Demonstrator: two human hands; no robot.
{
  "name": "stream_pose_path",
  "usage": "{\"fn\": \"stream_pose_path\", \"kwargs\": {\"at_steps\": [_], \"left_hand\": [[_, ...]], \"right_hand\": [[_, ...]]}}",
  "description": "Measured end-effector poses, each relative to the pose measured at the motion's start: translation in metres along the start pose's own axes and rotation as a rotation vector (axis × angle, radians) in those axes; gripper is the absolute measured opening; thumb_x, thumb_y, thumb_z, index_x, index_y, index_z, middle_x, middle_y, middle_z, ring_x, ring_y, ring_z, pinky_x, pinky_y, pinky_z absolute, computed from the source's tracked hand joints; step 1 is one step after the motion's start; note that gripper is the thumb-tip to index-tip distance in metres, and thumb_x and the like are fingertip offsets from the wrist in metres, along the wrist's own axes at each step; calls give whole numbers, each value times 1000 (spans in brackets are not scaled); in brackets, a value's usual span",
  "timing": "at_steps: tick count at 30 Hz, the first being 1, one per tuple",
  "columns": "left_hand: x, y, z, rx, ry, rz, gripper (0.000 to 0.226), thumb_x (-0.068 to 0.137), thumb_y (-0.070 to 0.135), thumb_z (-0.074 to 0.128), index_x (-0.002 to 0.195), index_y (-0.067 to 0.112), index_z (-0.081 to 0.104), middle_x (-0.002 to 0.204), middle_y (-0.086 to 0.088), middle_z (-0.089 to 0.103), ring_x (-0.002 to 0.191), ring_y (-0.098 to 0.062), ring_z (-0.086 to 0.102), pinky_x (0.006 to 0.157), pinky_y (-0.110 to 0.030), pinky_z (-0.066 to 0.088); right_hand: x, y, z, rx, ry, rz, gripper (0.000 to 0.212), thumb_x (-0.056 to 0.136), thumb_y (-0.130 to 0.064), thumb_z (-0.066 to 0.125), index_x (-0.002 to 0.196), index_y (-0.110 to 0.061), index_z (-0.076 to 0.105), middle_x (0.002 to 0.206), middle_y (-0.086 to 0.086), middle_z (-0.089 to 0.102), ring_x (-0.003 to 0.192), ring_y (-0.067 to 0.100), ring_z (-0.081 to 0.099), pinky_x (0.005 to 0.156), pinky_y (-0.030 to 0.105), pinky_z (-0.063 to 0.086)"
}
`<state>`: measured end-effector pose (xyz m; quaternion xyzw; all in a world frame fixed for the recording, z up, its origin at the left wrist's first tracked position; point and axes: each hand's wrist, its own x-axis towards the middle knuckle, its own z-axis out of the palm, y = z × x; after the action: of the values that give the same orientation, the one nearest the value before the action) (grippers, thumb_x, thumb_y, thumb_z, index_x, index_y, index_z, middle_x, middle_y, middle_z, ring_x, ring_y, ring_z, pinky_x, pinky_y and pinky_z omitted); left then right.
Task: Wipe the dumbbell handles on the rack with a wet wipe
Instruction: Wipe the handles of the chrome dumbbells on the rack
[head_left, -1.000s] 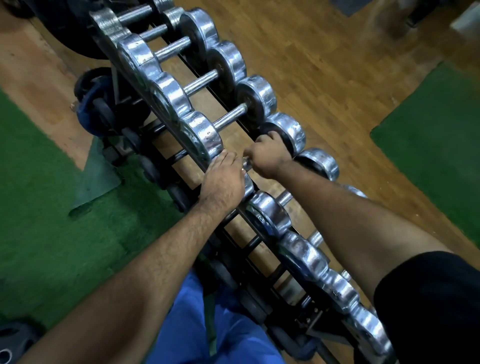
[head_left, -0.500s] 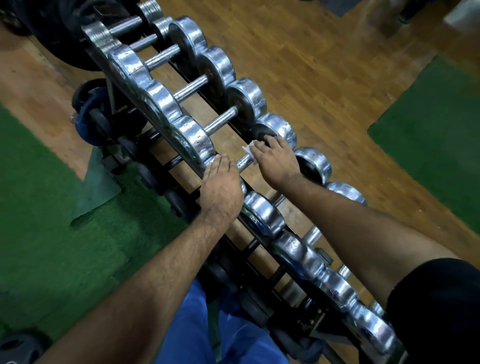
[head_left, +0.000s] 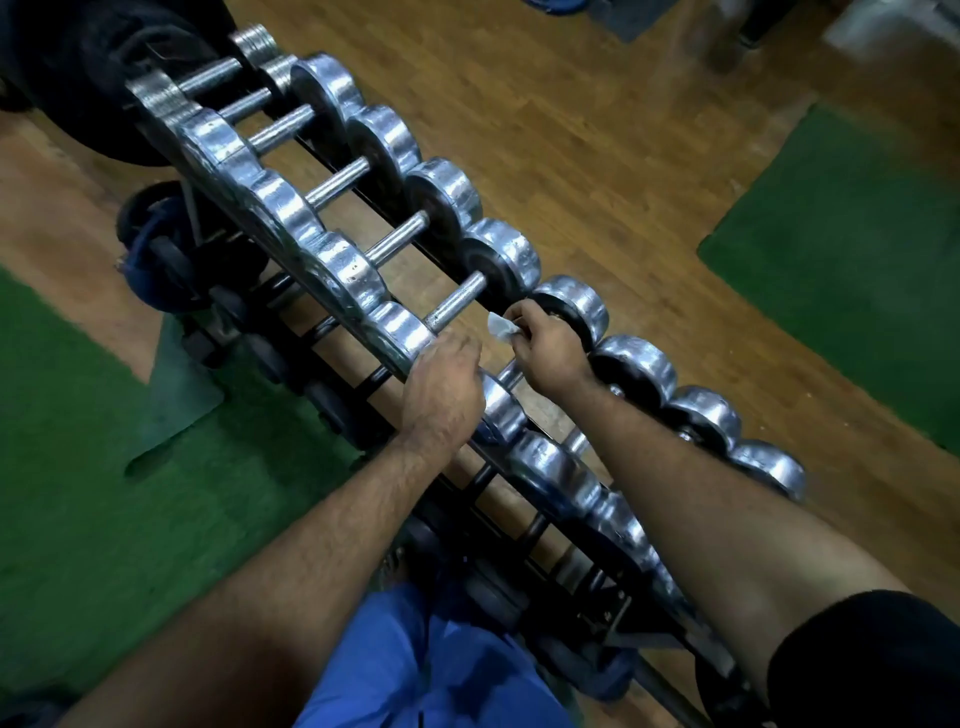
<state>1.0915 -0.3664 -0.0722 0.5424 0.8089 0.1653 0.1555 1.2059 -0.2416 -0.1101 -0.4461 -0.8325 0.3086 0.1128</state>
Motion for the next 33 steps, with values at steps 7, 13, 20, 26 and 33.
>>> {"fn": "stream_pose_path", "kwargs": {"at_steps": [7, 13, 20, 26, 33], "left_hand": [[-14, 8, 14, -78, -33, 44, 28, 91, 12, 49, 115, 5, 63, 114, -9, 64, 106, -25, 59, 94, -39, 50], [-28, 11, 27, -56, -46, 23, 41, 99, 23, 50, 136, 6, 51, 142, -8, 51, 135, -23, 42, 113, -33, 34], [-32, 11, 33, -58, -50, -7, 46, 103, 24, 42, 146, 8, 41, 155, -8, 37, 146, -21, 27, 120, -33, 25], [-34, 17, 30, -79, -48, -47, 47, 104, 23, 42, 148, 9, 38, 156, -6, 35, 147, -20, 24, 120, -30, 21], [-32, 20, 31, -85, -49, -72, 46, 101, 23, 47, 146, 9, 43, 153, -6, 40, 145, -22, 31, 118, -31, 25]], "right_hand": [[-30, 20, -9, -243, 125, -49, 23, 85, -12, 56, 102, -17, 69, 104, 0, 66, 97, 25, 60, 75, 35, 48], [-30, 37, 6, -463, 91, -237, 29, 82, -10, 57, 101, -19, 76, 100, 0, 72, 85, 29, 60, 77, 39, 50], [-32, 51, 8, -628, -13, -496, 39, 91, -21, 62, 128, -30, 64, 132, -14, 63, 84, 19, 53, 69, 32, 36], [-14, 65, 5, -565, -224, -599, 60, 84, -5, 55, 143, -16, 51, 145, 1, 53, 92, 25, 54, 83, 38, 48], [-15, 61, -8, -742, -89, -643, 49, 88, -16, 58, 137, -20, 57, 137, -4, 60, 111, 27, 54, 88, 43, 38]]}}
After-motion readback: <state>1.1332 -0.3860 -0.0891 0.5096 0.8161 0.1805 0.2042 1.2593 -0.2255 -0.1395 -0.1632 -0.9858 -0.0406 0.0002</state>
